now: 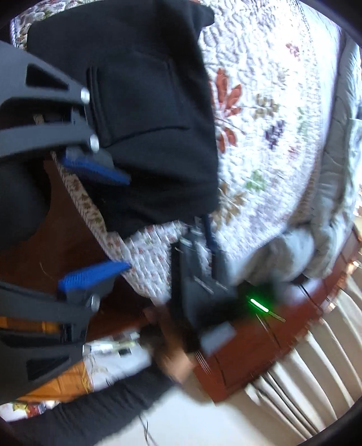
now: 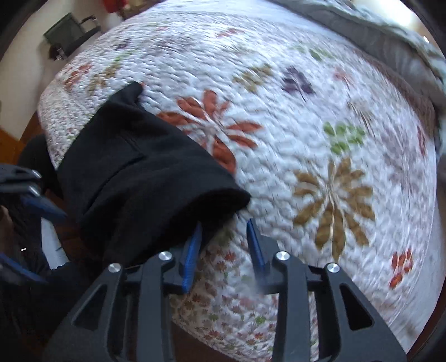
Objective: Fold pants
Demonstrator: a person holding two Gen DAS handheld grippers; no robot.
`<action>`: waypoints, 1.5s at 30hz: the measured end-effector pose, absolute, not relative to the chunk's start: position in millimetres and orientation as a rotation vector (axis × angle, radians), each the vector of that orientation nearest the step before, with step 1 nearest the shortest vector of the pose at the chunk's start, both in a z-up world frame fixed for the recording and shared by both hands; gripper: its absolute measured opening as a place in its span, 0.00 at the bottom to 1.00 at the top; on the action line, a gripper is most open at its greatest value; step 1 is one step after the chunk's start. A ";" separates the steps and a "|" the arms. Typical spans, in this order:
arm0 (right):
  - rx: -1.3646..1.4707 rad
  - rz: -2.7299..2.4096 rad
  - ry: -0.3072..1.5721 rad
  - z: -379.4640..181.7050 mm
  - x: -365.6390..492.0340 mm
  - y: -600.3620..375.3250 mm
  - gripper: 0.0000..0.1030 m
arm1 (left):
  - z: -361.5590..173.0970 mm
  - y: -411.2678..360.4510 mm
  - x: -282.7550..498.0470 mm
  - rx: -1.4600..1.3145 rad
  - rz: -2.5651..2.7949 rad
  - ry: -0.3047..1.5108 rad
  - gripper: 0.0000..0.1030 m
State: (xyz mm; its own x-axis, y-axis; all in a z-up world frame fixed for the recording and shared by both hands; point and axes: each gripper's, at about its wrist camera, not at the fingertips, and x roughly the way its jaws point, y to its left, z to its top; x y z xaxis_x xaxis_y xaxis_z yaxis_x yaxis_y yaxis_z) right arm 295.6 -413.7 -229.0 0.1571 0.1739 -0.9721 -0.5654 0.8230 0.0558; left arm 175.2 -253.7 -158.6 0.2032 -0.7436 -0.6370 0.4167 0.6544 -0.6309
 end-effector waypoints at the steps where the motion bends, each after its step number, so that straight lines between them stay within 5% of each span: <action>1: -0.335 0.516 1.323 -232.6 293.6 -419.5 0.35 | -153.3 -244.0 173.4 -0.359 -0.852 1.074 0.67; 6: 0.130 0.394 1.282 -239.2 270.7 -486.5 0.42 | -147.8 -178.3 185.8 -0.343 -0.803 0.993 0.73; 8: 0.391 0.411 1.226 -240.3 257.2 -504.5 0.55 | -158.9 -151.7 203.0 -0.385 -0.759 1.012 0.73; 10: 0.567 0.442 1.188 -244.6 249.1 -508.6 0.82 | -173.5 -120.9 224.6 -0.487 -0.739 1.025 0.73; 11: 0.663 0.472 1.163 -249.4 246.6 -506.3 0.84 | -179.3 -112.8 232.7 -0.527 -0.733 1.031 0.73; 18: 0.830 0.475 1.176 -280.9 281.2 -469.9 0.84 | -238.2 -73.6 293.6 -0.906 -0.754 1.090 0.71; 20: 0.794 0.490 1.171 -280.6 289.2 -463.0 0.44 | -252.3 -72.8 301.1 -0.946 -0.755 1.106 0.71; 23: 0.724 0.475 1.184 -285.9 285.3 -464.9 0.28 | -272.2 -67.0 306.8 -0.951 -0.703 1.099 0.68; 27: 0.718 0.413 1.203 -312.8 278.4 -473.4 0.25 | -301.5 -61.6 309.0 -1.009 -0.655 1.123 0.46; 31: 0.720 0.407 1.192 -309.2 275.4 -473.9 0.29 | -300.4 -60.1 308.5 -1.024 -0.636 1.117 0.48; 41: 0.820 0.334 1.158 -280.1 222.4 -492.6 0.75 | -243.2 -51.6 265.2 -0.867 -0.691 1.066 0.65; 45: 0.849 0.324 1.182 -287.9 202.2 -485.1 0.77 | -247.5 -62.4 242.6 -0.815 -0.714 1.101 0.66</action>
